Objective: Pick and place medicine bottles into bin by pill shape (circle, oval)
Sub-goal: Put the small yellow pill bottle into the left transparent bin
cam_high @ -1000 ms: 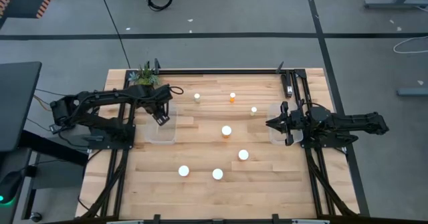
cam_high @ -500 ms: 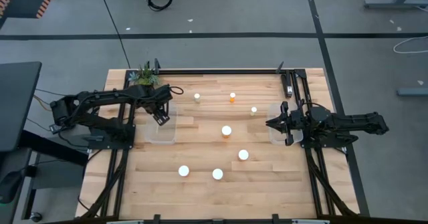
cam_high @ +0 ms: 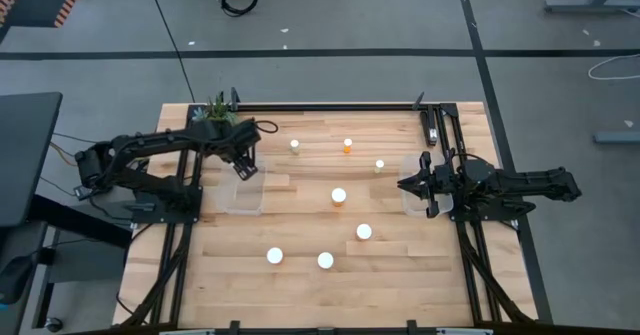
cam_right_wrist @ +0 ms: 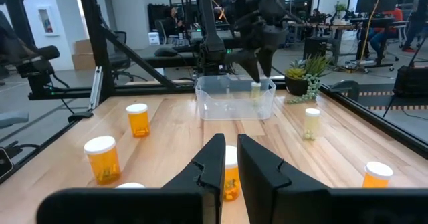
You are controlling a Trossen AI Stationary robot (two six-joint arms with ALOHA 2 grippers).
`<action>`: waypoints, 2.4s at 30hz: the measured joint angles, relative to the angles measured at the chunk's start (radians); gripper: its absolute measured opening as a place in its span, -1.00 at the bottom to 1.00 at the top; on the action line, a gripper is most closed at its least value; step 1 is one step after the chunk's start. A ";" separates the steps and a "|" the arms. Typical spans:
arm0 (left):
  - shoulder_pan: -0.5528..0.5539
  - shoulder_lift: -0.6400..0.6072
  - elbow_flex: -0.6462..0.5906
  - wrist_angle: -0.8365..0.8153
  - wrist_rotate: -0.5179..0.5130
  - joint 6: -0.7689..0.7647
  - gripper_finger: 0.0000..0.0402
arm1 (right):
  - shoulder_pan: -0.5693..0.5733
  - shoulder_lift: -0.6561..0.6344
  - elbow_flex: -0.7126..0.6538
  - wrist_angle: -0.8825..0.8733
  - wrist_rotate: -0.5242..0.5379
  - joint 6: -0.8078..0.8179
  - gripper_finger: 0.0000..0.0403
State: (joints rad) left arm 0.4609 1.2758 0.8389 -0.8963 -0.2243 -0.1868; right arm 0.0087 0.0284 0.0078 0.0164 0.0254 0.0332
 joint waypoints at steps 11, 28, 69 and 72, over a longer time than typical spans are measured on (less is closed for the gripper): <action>0.000 0.000 0.123 0.042 0.087 -0.039 -0.03 | 0.000 0.000 0.000 0.000 0.000 0.000 -0.77; 0.000 0.205 0.172 0.229 0.124 -0.026 -0.06 | 0.000 0.000 0.000 0.000 0.000 0.000 -0.77; 0.008 0.573 0.387 0.371 0.132 0.210 0.04 | 0.000 0.000 0.000 0.000 0.000 0.000 -0.77; 0.008 0.573 0.387 0.370 0.132 0.224 -0.07 | 0.000 0.000 0.000 0.000 0.000 0.000 -0.77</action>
State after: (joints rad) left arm 0.4694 1.8484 1.2259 -0.5262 -0.0925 0.0376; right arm 0.0088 0.0284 0.0078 0.0162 0.0254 0.0331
